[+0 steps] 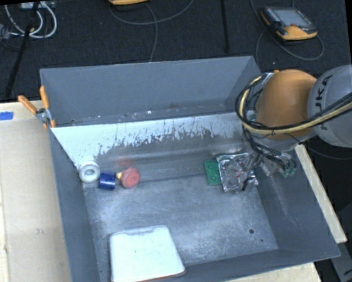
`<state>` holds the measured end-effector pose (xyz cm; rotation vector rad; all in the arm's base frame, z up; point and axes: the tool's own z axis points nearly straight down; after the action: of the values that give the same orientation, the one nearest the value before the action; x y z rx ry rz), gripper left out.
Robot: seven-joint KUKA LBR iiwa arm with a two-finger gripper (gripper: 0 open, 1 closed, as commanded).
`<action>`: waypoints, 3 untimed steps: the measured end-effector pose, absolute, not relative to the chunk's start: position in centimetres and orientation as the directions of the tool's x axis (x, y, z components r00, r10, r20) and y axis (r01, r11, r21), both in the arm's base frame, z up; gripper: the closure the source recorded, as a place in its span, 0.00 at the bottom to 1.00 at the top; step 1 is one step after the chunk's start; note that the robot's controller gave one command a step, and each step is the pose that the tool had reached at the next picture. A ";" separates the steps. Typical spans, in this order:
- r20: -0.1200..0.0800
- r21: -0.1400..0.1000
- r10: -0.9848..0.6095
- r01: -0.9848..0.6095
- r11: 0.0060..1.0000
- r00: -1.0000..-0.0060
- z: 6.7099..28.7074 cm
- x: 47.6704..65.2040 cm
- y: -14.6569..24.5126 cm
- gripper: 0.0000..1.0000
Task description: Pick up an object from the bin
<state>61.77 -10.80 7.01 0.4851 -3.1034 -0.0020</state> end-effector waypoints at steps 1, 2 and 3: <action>-0.007 -0.004 -0.305 -0.304 0.953 -0.952 15.8 58.9 -11.1 1.00; -0.005 -0.002 -0.288 -0.288 0.958 -0.958 18.6 59.5 -11.4 1.00; -0.002 0.000 -0.285 -0.285 0.958 -0.958 18.4 59.4 -11.5 0.00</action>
Offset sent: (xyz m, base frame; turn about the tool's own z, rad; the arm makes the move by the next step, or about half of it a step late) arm -0.0308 -0.0030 0.0833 -0.0022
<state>59.43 -11.49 18.44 0.4529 -3.1109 -0.0011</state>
